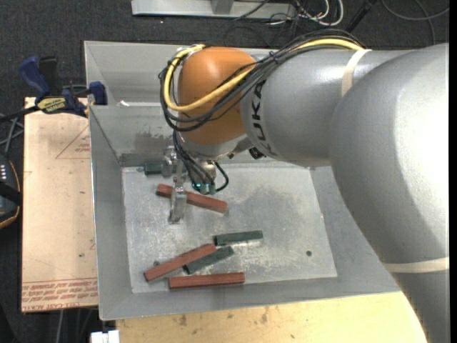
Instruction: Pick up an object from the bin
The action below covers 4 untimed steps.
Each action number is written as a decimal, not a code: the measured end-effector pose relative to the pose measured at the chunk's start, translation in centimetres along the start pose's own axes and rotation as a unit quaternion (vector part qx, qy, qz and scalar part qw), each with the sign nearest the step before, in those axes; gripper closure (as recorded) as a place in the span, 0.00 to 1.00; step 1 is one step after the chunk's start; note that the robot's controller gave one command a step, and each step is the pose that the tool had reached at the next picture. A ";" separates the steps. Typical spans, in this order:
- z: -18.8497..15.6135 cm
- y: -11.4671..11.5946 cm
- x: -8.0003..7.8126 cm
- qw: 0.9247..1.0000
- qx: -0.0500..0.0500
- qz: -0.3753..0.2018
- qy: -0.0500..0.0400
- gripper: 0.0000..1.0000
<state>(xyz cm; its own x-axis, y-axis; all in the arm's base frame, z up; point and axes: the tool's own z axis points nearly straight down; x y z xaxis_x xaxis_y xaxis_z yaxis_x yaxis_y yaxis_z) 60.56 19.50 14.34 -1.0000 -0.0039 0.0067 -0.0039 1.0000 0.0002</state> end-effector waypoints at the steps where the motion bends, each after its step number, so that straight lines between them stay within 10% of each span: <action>1: -0.5 -0.1 -0.2 1.000 -0.001 0.002 -0.004 0.00; 2: 7.5 -7.3 -2.4 1.000 0.000 -0.005 -0.004 0.00; 4: 7.4 -7.0 -2.5 1.000 -0.001 -0.004 -0.004 0.00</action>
Offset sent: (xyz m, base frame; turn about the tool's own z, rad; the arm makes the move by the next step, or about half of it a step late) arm 0.0230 -0.0706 -0.0734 -0.0144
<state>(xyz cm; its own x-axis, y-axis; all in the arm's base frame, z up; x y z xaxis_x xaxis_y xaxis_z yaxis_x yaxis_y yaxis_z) 62.99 12.50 6.92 -0.9999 -0.0109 -0.0022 -0.0110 0.9999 0.0020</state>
